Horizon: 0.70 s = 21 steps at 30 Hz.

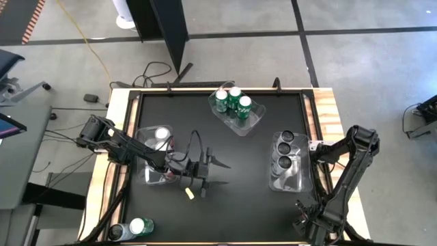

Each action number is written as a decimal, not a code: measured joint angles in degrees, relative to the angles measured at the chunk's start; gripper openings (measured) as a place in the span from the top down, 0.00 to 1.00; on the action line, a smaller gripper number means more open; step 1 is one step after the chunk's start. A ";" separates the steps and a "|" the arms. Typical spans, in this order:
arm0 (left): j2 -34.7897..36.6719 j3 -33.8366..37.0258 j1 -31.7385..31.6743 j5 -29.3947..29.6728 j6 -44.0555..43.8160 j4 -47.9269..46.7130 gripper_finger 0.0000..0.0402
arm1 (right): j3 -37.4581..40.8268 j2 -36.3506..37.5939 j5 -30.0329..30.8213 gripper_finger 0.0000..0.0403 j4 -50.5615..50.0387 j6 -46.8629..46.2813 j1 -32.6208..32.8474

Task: Sort soda cans
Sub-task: Put the pink white soda can into the left transparent bin

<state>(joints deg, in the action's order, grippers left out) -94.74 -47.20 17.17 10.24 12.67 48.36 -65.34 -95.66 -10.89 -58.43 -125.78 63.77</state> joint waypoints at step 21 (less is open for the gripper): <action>0.00 0.00 0.00 0.76 -1.54 -1.18 0.37 | -3.51 -0.50 1.72 0.18 0.59 17.76 -10.70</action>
<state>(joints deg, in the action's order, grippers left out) -94.74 -47.20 17.17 11.00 11.13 47.18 -68.85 -96.16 -9.16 -57.84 -108.01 53.07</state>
